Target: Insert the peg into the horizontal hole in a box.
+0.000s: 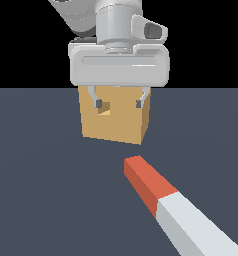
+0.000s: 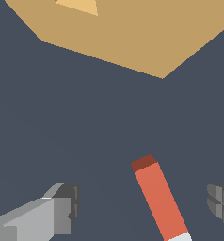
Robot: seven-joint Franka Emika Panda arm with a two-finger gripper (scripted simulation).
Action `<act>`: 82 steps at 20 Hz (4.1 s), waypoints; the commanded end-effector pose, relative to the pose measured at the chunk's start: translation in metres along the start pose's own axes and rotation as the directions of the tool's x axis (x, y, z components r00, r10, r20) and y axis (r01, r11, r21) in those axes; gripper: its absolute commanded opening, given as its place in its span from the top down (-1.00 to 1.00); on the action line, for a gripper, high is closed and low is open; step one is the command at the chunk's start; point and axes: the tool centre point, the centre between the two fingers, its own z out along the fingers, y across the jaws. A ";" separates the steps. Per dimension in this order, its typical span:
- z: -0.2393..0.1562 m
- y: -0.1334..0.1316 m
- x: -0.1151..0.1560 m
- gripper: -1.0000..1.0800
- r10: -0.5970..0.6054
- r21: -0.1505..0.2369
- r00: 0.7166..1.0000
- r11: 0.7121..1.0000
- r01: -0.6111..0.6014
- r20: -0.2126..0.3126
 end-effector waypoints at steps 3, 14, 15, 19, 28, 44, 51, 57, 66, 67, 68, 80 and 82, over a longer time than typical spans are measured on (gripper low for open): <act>0.000 0.000 -0.001 -0.92 -0.001 0.000 1.000 1.000 0.001 0.000; 0.013 0.008 -0.029 -0.92 -0.061 -0.002 0.998 0.998 0.061 -0.001; 0.016 0.010 -0.034 -0.92 -0.071 -0.002 0.997 0.997 0.071 -0.002; 0.026 0.018 -0.057 -0.92 -0.118 -0.003 0.993 0.993 0.118 -0.003; 0.055 0.048 -0.116 -0.92 -0.246 -0.007 0.969 0.969 0.246 -0.006; 0.088 0.093 -0.175 -0.92 -0.388 -0.012 0.922 0.922 0.388 -0.009; 0.091 0.099 -0.180 -0.92 -0.401 -0.012 0.916 0.916 0.401 -0.009; 0.097 0.098 -0.180 -0.92 -0.400 -0.012 0.916 0.916 0.400 -0.009; 0.138 0.100 -0.180 -0.92 -0.404 -0.012 0.915 0.915 0.404 -0.009; 0.140 0.100 -0.180 -0.92 -0.404 -0.012 0.915 0.915 0.404 -0.009; 0.142 0.100 -0.180 -0.92 -0.404 -0.012 0.915 0.915 0.404 -0.009; 0.141 0.101 -0.180 1.00 -0.405 -0.012 0.914 0.914 0.405 -0.009; 0.142 0.101 -0.180 1.00 -0.405 -0.011 0.914 0.914 0.405 -0.009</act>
